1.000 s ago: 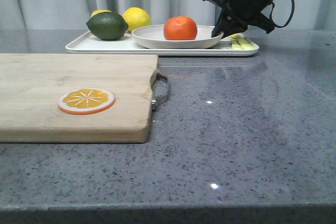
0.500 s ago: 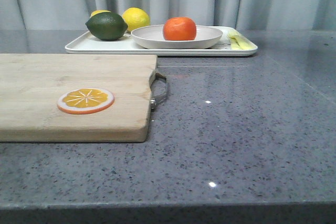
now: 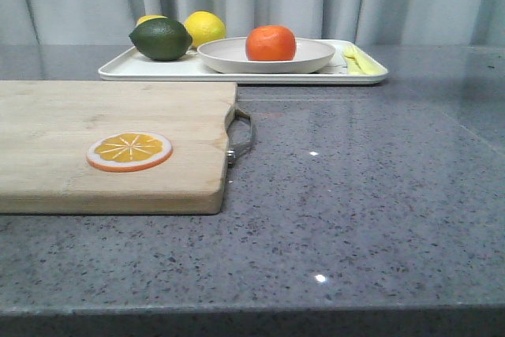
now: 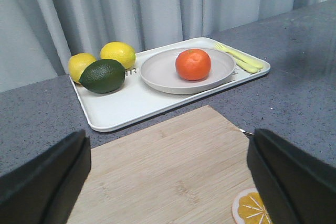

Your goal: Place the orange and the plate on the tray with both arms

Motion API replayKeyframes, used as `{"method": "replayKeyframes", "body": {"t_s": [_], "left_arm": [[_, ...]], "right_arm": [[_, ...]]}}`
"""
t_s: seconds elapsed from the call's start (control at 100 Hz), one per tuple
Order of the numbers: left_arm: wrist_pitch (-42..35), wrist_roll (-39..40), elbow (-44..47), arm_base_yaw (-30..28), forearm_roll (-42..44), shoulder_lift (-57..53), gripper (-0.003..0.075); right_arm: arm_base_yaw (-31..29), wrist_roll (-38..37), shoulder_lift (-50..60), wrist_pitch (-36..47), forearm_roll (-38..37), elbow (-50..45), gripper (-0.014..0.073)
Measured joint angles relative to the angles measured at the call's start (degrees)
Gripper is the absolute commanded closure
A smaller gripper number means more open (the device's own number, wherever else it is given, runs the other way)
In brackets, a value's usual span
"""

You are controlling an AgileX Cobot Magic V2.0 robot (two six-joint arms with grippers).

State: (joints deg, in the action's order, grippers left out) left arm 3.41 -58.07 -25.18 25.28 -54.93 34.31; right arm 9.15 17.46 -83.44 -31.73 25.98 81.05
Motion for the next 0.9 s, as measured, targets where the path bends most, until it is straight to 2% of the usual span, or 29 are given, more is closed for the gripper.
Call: {"method": "replayKeyframes", "body": {"t_s": [0.21, 0.42, 0.65, 0.9], "left_arm": [[0.0, 0.0, 0.0, 0.0, 0.0, 0.0, 0.0132], [0.0, 0.0, 0.0, 0.0, 0.0, 0.0, 0.0132], [0.1, 0.0, 0.0, 0.0, 0.0, 0.0, 0.0132], [0.1, 0.0, 0.0, 0.0, 0.0, 0.0, 0.0132]], "right_arm": [[0.0, 0.9, 17.6, 5.1, -0.1, -21.1, 0.0224], [0.0, 1.2, 35.4, 11.5, -0.1, -37.8, 0.0224], [0.0, 1.5, 51.8, 14.4, -0.2, -49.7, 0.0224], [0.0, 1.6, 60.3, 14.4, -0.7, -57.0, 0.0231]]}}
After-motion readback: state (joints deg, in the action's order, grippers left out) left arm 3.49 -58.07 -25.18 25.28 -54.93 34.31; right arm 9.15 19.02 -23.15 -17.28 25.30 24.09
